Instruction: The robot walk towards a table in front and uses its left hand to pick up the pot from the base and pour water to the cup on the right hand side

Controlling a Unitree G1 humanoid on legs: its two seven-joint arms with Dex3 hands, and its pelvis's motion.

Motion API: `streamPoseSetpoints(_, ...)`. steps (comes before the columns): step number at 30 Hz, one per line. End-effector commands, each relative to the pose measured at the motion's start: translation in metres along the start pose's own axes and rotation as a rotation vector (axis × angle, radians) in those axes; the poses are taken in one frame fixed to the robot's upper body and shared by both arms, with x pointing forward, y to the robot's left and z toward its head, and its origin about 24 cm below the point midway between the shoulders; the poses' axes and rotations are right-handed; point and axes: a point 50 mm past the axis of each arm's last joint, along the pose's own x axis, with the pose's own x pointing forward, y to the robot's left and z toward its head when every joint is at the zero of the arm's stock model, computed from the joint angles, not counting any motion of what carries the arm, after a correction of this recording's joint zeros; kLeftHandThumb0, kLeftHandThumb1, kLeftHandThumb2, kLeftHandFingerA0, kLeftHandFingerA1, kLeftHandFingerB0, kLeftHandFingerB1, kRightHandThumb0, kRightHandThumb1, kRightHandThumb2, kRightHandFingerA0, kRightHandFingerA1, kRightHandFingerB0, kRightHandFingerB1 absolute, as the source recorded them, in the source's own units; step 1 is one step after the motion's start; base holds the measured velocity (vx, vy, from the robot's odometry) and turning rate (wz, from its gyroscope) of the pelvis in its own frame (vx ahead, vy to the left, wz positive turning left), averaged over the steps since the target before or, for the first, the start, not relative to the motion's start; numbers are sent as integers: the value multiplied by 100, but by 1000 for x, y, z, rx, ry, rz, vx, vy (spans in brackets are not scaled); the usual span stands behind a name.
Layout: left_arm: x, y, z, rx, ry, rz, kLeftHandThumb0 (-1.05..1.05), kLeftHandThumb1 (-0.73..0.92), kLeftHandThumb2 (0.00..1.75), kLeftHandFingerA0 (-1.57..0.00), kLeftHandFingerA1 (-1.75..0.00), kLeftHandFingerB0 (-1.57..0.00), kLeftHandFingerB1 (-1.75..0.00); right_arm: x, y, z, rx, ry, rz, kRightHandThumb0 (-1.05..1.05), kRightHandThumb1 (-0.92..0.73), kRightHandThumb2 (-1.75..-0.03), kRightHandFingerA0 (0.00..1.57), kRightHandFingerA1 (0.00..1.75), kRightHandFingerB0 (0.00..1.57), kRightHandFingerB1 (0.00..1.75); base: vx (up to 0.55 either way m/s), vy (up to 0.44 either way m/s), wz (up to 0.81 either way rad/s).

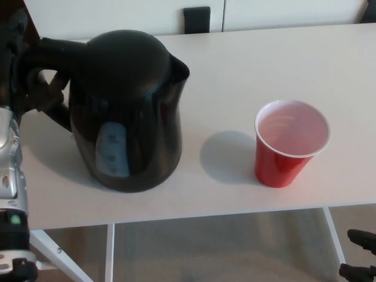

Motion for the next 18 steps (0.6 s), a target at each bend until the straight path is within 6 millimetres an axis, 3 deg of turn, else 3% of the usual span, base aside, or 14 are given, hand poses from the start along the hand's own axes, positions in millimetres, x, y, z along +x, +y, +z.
streamPoseSetpoints(1, -3, -2, -4, -66, 71, -158, -68, 42, 75, 0, 0, 0, -1, 3, -5, 6, -18, -26, -14, -23, -53, -55, 71, 49, 39, 36, 0, 0, 0)
streamPoseSetpoints(7, -9, -6, 0, 65, 93, -290, -69, 42, 77, 0, -3, 0, 0, 4, -7, 11, -22, -34, -13, -23, -52, -55, 71, 50, 37, 36, 0, 0, 0)
streamPoseSetpoints(18, -19, -15, 3, 84, 101, -367, -71, 43, 77, 0, -2, 0, 0, 5, -6, 13, -9, -51, 4, -21, -52, -55, 71, 52, 38, 37, 0, 0, 0)
